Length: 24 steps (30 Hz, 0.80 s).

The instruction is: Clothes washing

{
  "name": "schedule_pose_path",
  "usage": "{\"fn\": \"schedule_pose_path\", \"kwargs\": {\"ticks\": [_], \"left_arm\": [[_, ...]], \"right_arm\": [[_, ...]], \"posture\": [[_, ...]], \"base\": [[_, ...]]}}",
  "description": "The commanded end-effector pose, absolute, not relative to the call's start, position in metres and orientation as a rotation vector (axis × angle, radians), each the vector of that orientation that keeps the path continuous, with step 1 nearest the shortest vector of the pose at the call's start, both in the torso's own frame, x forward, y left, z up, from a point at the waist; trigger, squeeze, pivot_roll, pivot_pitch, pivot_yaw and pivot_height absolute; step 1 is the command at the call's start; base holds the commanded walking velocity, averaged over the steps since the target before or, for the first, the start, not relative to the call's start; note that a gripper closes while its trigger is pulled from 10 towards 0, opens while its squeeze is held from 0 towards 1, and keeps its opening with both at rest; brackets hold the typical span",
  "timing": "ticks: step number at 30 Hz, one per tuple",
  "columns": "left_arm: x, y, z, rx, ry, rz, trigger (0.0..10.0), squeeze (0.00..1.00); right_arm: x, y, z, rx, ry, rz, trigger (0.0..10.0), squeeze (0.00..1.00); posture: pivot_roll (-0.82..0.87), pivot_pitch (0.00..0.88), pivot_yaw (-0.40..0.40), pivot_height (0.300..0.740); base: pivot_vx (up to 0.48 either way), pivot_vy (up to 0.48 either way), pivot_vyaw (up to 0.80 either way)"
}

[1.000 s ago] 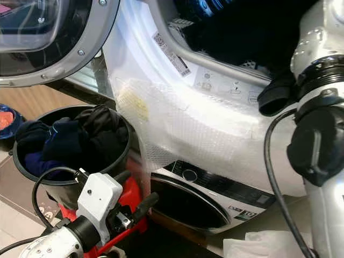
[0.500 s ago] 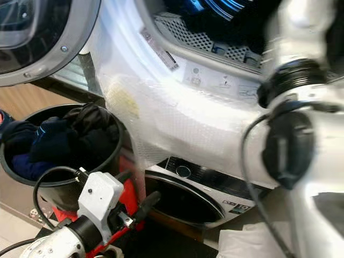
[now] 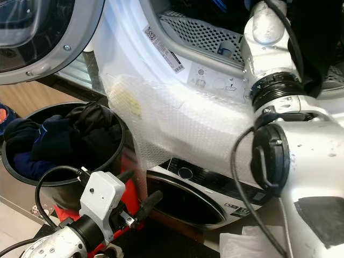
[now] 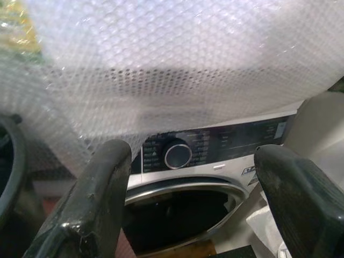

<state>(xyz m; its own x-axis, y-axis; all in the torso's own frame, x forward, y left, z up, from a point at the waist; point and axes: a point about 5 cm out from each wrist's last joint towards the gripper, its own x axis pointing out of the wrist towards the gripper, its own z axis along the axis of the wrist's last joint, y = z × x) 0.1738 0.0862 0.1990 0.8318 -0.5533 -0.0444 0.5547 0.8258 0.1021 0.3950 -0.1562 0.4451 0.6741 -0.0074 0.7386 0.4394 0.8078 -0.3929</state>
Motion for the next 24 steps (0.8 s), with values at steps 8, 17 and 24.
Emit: {"fn": "schedule_pose_path", "kwargs": {"ticks": [8, 17, 24], "left_arm": [[0.171, 0.082, 0.199, 0.093, 0.017, -0.612, 10.0, 0.0], [0.174, 0.082, 0.199, 0.086, 0.021, -0.62, 10.0, 0.0], [0.173, 0.082, 0.199, 0.08, 0.022, -0.614, 10.0, 0.0]], "right_arm": [[0.389, -0.111, 0.425, -1.582, -1.068, -0.074, 10.0, 0.0], [0.399, -0.153, 0.449, -0.621, -0.644, 0.016, 10.0, 0.0], [0.398, -0.174, 0.462, -0.272, -0.497, 0.019, 10.0, 0.0]], "posture": [[0.18, 0.22, -0.185, 0.74], [0.17, 0.228, -0.176, 0.74], [0.16, 0.228, -0.181, 0.74]], "base": [[0.0, 0.0, 0.0], [0.0, 0.0, 0.0], [0.0, 0.0, 0.0]]}}
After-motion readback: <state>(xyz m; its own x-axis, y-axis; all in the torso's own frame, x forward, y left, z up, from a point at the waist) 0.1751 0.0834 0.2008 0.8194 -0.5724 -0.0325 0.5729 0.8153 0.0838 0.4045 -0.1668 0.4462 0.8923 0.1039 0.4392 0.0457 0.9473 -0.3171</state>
